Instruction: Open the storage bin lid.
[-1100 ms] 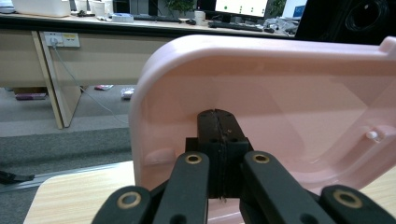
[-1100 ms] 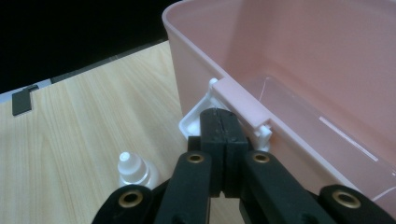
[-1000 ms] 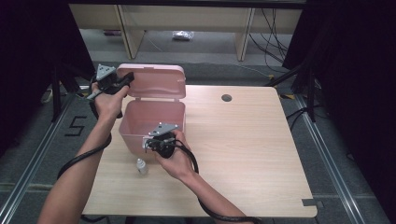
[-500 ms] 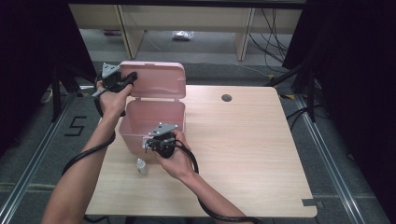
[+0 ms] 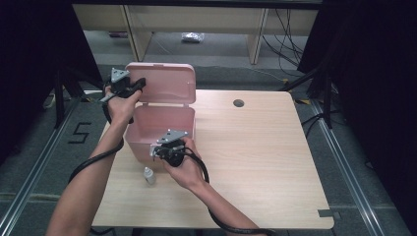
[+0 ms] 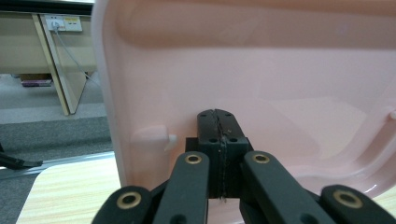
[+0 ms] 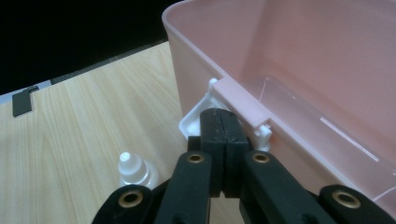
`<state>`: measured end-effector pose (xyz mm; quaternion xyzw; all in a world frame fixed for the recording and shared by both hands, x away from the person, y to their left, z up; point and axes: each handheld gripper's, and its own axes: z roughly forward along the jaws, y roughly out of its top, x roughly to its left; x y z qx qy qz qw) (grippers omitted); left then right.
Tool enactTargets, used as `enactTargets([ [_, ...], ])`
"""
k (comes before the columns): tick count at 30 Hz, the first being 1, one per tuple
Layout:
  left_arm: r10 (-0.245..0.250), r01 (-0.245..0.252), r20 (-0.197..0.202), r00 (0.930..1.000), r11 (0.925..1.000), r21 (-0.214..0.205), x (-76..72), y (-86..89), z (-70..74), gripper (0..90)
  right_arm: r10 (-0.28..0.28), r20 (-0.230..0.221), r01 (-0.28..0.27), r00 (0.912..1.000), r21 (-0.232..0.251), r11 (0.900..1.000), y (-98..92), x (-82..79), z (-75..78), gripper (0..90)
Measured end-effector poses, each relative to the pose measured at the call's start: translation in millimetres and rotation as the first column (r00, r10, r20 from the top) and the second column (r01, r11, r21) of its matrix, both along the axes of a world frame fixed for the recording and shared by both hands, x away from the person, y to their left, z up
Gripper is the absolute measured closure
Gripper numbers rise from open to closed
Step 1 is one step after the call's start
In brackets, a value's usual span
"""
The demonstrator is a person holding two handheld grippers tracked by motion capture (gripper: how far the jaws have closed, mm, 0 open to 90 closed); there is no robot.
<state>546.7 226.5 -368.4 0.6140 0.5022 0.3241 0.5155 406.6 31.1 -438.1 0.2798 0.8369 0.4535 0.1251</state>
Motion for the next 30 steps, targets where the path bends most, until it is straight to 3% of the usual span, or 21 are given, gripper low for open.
enactTargets([
  [4,0.004,-0.004,-0.007,1.0,1.0,0.003,2.0,-0.5,-2.3,89.8,0.014,0.035,-0.013,0.9993,-0.011,0.9999,-0.7,2.3,0.0,90.0],
  [7,0.007,-0.007,-0.011,0.9999,1.0,0.007,3.2,-0.4,-3.6,89.8,0.0,-0.001,0.0,1.0,0.002,1.0,0.4,-0.2,-0.1,90.0],
  [15,0.003,-0.003,-0.012,0.9999,0.9999,0.012,3.4,-1.9,-3.9,89.7,0.013,0.034,-0.013,0.9993,-0.012,0.9998,-0.7,2.2,0.1,90.0],
  [16,0.004,-0.004,-0.013,0.9999,0.9999,0.013,3.7,-2.6,-4.4,89.7,0.013,0.034,-0.012,0.9993,-0.012,0.9999,-0.7,2.1,0.0,90.0],
  [17,0.003,-0.003,-0.014,0.9999,0.9999,0.016,4.0,-3.1,-4.9,89.7,0.008,-0.003,-0.008,1.0,-0.008,0.9999,-0.5,0.3,0.7,90.0],
  [18,0.003,-0.002,-0.016,0.9999,0.9999,0.014,4.2,-3.4,-5.4,89.8,0.002,-0.009,-0.002,1.0,-0.006,1.0,-0.3,-0.5,0.7,90.0],
  [30,0.009,-0.008,-0.03,0.9995,0.9997,0.023,8.0,-3.9,-7.2,89.7,0.008,-0.001,-0.008,1.0,-0.01,0.9999,-0.9,0.3,0.9,90.0],
])
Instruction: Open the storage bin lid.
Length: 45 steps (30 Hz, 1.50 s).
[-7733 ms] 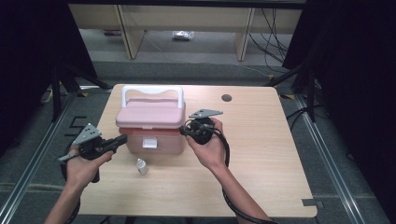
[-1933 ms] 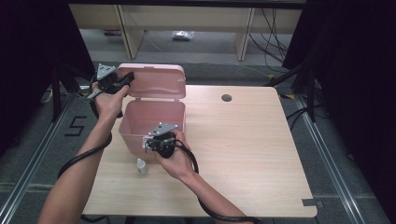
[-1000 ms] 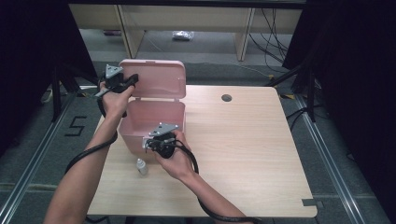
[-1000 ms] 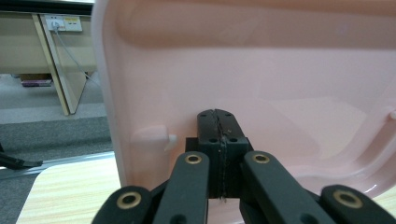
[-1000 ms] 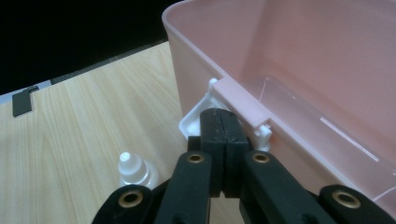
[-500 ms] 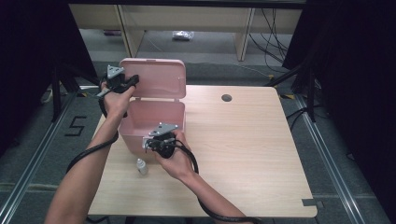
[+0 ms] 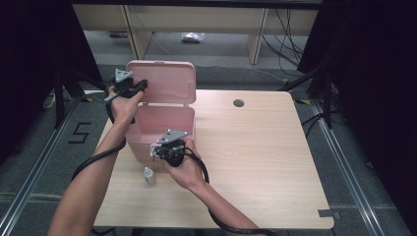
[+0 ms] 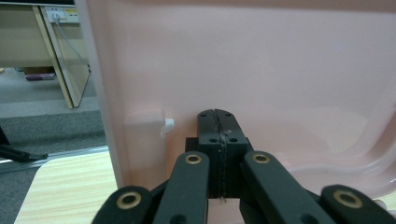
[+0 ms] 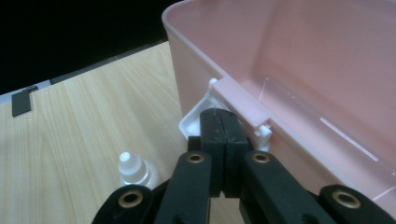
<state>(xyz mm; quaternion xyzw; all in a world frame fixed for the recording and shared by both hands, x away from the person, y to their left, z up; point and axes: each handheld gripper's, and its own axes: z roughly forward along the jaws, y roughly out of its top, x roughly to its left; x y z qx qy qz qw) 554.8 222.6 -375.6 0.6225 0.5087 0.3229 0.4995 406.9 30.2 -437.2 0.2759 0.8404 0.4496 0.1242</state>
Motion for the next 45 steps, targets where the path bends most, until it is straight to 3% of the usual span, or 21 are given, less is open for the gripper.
enactTargets([
  [45,-0.004,0.008,-0.095,0.9955,0.9993,0.036,11.4,-9.0,-19.8,89.7,-0.004,-0.008,0.005,1.0,0.009,1.0,-0.6,-1.2,-0.5,90.0],
])
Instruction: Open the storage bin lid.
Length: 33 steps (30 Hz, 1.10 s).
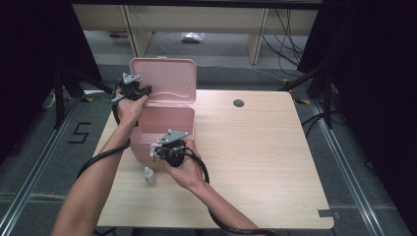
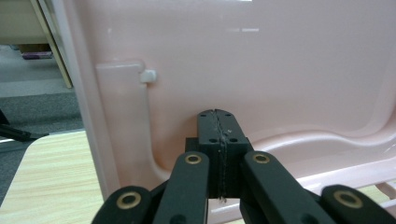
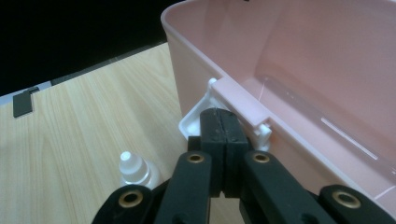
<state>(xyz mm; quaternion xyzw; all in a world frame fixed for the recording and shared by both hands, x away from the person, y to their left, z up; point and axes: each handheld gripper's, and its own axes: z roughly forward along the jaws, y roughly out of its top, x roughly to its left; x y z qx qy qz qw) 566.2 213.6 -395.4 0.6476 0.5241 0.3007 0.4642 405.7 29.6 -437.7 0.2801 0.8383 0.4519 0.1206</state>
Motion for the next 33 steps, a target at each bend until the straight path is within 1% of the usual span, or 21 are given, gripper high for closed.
enactTargets([
  [1,-0.001,0.001,-0.002,1.0,1.0,-0.001,0.0,-0.6,-0.2,89.7,0.002,0.006,-0.002,1.0,-0.006,1.0,-0.3,0.3,0.2,90.0],
  [5,-0.005,0.005,-0.007,1.0,1.0,0.006,1.0,-2.5,-1.7,89.7,0.001,0.004,-0.001,1.0,-0.002,1.0,0.0,0.3,-0.1,90.0],
  [7,-0.007,0.007,-0.014,0.9999,0.9999,0.008,1.6,-3.6,-2.7,89.7,0.006,0.011,-0.006,0.9999,-0.008,0.9999,-0.5,1.0,0.3,90.0],
  [8,-0.007,0.007,-0.017,0.9998,0.9999,0.01,1.6,-3.8,-2.9,89.7,0.003,0.007,-0.003,1.0,-0.004,1.0,-0.2,0.7,0.0,90.0],
  [9,-0.007,0.007,-0.02,0.9998,0.9999,0.01,1.8,-4.0,-3.1,89.7,0.007,0.01,-0.007,0.9999,-0.007,1.0,-0.5,1.0,0.3,90.0],
  [11,-0.009,0.009,-0.023,0.9997,0.9999,0.014,2.2,-4.2,-3.7,89.6,0.003,0.013,-0.003,0.9999,0.001,1.0,0.2,1.1,-0.5,90.0],
  [14,-0.008,0.008,-0.027,0.9996,0.9998,0.017,2.4,-5.0,-5.1,89.7,0.007,0.01,-0.007,0.9999,-0.009,0.9999,-0.5,1.0,0.4,90.0],
  [15,-0.01,0.01,-0.03,0.9995,0.9998,0.017,2.4,-5.6,-5.6,89.7,0.003,0.006,-0.003,1.0,-0.004,1.0,-0.2,0.6,0.1,90.0],
  [17,-0.009,0.009,-0.031,0.9995,0.9998,0.019,2.7,-6.3,-6.2,89.6,-0.001,0.015,0.0,0.9999,0.004,1.0,0.3,1.0,-0.8,90.0],
  [22,-0.008,0.009,-0.046,0.9989,0.9997,0.021,3.5,-6.4,-7.6,89.6,-0.001,0.019,0.001,0.9998,0.004,1.0,0.5,1.3,-1.0,90.0],
  [24,-0.007,0.008,-0.048,0.9988,0.9997,0.021,3.6,-6.6,-8.3,89.6,0.007,0.011,-0.007,0.9999,-0.009,0.9999,-0.6,1.1,0.4,90.0],
  [25,-0.007,0.008,-0.051,0.9987,0.9996,0.025,3.6,-6.5,-8.8,89.6,-0.002,0.017,0.002,0.9999,0.006,1.0,0.6,1.1,-1.0,90.0],
  [26,-0.005,0.007,-0.054,0.9985,0.9997,0.025,3.8,-6.9,-9.5,89.6,-0.002,0.016,0.002,0.9999,0.005,1.0,0.6,1.2,-0.9,90.0],
  [27,-0.006,0.008,-0.059,0.9982,0.9996,0.025,4.1,-7.1,-10.4,89.6,0.006,0.012,-0.006,0.9999,-0.009,0.9999,-0.5,1.1,0.4,90.0],
  [29,-0.006,0.008,-0.069,0.9976,0.9995,0.031,4.5,-7.7,-11.9,89.6,0.006,0.011,-0.006,0.9999,-0.009,0.9999,-0.5,1.0,0.4,90.0],
  [31,-0.008,0.01,-0.078,0.997,0.9995,0.031,4.7,-8.2,-12.8,89.6,0.002,0.013,-0.002,0.9999,0.002,1.0,0.1,0.9,-0.6,90.0],
  [33,-0.008,0.011,-0.085,0.9964,0.9994,0.033,4.7,-8.8,-13.4,89.6,0.006,0.009,-0.006,0.9999,-0.004,1.0,-0.3,1.0,0.0,90.0],
])
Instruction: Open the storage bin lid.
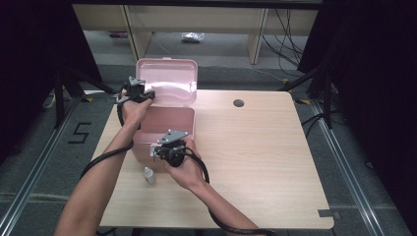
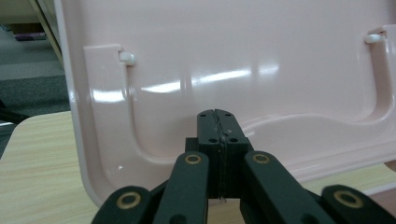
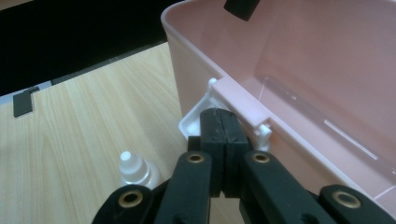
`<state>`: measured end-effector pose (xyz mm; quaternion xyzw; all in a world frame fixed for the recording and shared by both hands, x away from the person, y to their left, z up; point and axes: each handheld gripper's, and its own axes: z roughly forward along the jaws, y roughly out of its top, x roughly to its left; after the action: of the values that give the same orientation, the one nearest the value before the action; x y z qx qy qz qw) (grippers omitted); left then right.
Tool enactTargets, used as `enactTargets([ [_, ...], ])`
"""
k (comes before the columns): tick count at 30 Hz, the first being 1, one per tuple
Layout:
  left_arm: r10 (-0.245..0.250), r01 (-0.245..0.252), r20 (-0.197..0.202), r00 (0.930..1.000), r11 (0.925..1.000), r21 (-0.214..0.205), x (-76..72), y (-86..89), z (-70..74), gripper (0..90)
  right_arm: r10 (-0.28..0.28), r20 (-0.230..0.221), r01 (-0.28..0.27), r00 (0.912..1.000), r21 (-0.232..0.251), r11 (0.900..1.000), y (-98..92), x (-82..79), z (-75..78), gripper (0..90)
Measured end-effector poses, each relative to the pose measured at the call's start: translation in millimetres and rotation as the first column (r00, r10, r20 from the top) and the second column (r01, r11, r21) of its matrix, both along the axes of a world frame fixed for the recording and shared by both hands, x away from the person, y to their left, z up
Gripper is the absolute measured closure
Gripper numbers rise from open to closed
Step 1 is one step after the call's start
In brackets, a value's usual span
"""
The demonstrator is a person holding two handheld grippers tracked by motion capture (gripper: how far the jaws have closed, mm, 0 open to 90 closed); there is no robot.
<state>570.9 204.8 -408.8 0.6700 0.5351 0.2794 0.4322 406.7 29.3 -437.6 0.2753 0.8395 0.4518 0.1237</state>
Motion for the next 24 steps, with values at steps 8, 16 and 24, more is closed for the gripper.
enactTargets([
  [8,-0.005,0.005,-0.028,0.9996,0.9999,0.011,0.5,-2.2,-3.7,89.6,-0.003,0.006,0.003,1.0,0.006,1.0,0.4,0.1,-0.7,90.0],
  [16,-0.015,0.015,-0.021,0.9997,0.9999,0.004,-1.7,-3.8,-2.2,89.4,-0.005,0.008,0.005,1.0,0.005,1.0,0.3,0.4,-0.7,90.0],
  [24,-0.053,0.054,0.03,0.9982,0.9983,-0.022,-21.2,-1.0,13.8,87.8,0.0,-0.007,0.0,1.0,-0.006,1.0,-0.7,0.8,0.9,90.0],
])
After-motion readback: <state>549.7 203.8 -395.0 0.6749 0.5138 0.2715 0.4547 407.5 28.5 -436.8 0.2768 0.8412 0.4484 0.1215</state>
